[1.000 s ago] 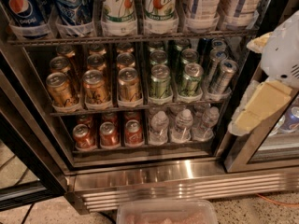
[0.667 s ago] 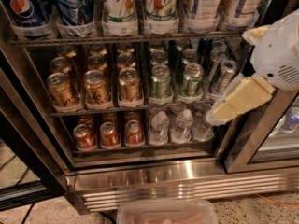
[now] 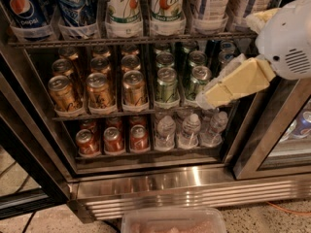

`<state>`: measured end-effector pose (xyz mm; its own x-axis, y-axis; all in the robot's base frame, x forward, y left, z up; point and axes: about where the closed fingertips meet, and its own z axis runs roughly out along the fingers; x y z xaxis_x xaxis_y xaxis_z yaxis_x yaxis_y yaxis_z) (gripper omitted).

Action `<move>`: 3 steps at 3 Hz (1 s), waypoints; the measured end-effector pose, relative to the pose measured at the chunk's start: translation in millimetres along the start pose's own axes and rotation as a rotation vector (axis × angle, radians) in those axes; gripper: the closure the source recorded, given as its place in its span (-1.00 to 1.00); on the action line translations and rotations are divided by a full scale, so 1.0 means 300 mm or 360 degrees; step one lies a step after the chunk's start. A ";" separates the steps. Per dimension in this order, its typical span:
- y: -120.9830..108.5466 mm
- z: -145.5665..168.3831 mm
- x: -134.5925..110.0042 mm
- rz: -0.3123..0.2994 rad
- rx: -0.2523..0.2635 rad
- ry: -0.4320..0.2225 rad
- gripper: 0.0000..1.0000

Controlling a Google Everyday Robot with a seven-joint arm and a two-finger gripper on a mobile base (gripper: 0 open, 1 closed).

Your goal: Pick 7up can from top shelf of fridge

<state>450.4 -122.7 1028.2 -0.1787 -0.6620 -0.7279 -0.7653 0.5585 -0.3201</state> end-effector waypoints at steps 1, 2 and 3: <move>0.000 0.000 0.000 0.0000 0.0000 0.0000 -1.00; 0.011 0.018 -0.037 -0.0016 0.0084 -0.0051 -1.00; 0.065 0.077 -0.122 -0.0006 0.0204 -0.0151 -1.00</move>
Offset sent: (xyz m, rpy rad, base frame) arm 0.0133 0.0347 0.0028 0.0375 -0.1763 -0.0807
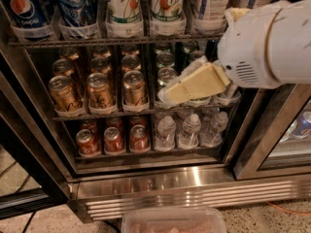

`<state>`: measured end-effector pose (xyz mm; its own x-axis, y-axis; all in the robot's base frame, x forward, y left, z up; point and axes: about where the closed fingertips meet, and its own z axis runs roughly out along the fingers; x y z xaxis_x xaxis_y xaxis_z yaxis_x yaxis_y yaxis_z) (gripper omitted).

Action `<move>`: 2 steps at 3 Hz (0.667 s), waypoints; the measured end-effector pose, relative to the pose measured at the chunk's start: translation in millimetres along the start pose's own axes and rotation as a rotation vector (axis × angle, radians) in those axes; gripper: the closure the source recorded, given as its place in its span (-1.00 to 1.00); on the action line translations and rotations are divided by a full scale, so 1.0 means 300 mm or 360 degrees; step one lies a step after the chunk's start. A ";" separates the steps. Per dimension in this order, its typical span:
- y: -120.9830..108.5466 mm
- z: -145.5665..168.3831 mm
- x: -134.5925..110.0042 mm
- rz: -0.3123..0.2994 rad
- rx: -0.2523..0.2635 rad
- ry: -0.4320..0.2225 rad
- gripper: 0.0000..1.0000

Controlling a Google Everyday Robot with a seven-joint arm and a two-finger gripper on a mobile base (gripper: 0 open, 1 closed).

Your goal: Pick 7up can from top shelf of fridge

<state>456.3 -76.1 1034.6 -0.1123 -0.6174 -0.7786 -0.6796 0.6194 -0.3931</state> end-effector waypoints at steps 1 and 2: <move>0.029 0.049 -0.079 0.0097 0.0139 -0.0108 -1.00; 0.016 0.064 -0.124 0.0236 0.0326 -0.0198 -1.00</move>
Offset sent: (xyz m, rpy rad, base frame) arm 0.0519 0.0341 0.0283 0.3485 -0.2431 -0.4068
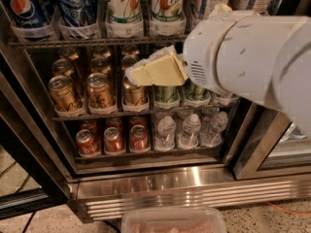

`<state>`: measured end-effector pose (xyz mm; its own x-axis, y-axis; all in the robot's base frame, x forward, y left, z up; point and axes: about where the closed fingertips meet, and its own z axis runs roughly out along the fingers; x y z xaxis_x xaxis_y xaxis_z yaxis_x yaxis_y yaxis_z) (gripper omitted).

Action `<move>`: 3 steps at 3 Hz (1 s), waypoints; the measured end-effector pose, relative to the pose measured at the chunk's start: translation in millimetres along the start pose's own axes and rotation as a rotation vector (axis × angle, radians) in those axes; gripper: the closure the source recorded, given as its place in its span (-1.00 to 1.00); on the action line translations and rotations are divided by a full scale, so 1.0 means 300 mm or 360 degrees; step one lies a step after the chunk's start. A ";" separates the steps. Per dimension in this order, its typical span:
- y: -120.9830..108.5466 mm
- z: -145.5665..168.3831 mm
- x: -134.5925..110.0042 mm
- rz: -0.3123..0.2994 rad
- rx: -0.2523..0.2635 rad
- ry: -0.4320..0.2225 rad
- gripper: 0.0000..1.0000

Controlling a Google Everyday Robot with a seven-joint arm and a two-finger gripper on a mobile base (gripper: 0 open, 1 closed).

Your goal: Pick 7up can from top shelf of fridge

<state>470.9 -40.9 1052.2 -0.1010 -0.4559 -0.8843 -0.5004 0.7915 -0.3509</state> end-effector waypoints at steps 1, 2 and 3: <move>-0.043 -0.012 -0.030 0.0130 0.0189 -0.0099 -1.00; -0.072 0.000 -0.023 0.0199 0.0255 -0.0148 -1.00; -0.072 0.000 -0.023 0.0199 0.0255 -0.0148 -0.96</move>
Offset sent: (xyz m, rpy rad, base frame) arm 0.0553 -0.0136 -0.0072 0.1932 -0.0835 -0.2119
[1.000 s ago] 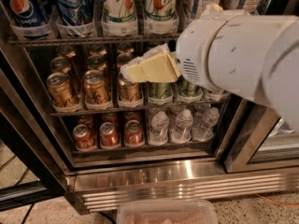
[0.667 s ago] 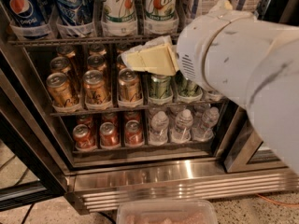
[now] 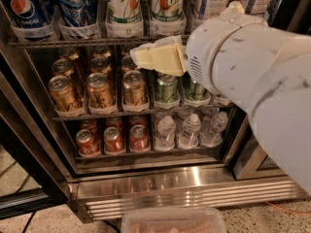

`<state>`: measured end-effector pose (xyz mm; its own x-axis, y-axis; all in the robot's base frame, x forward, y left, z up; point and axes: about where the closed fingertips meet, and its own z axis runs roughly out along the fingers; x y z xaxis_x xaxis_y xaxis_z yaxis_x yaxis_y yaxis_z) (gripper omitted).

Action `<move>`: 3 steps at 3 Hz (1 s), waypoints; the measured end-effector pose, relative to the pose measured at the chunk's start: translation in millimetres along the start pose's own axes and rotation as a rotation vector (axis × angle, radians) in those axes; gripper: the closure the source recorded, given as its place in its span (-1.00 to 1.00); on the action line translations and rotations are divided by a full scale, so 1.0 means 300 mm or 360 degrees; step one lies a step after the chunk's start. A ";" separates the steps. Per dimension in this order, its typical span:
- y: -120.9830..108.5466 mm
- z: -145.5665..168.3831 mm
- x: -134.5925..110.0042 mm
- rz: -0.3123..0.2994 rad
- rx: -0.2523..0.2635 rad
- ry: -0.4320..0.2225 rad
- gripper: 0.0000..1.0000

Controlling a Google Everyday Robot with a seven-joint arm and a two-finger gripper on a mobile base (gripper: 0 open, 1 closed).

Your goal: Pick 7up can from top shelf of fridge

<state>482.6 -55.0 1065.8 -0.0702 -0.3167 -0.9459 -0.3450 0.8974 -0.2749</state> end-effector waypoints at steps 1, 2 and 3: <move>-0.006 0.001 -0.020 -0.0064 0.0035 -0.0045 -0.64; -0.026 0.008 -0.022 -0.0135 0.0088 -0.0103 -0.32; -0.048 0.019 -0.013 -0.0174 0.0130 -0.0151 -0.16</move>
Offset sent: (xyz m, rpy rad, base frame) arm 0.0362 -0.0075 -0.0086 -0.0881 -0.1405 -0.0548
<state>493.1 -65.1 1072.4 0.0538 -0.3868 -0.9206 -0.2683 0.8824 -0.3864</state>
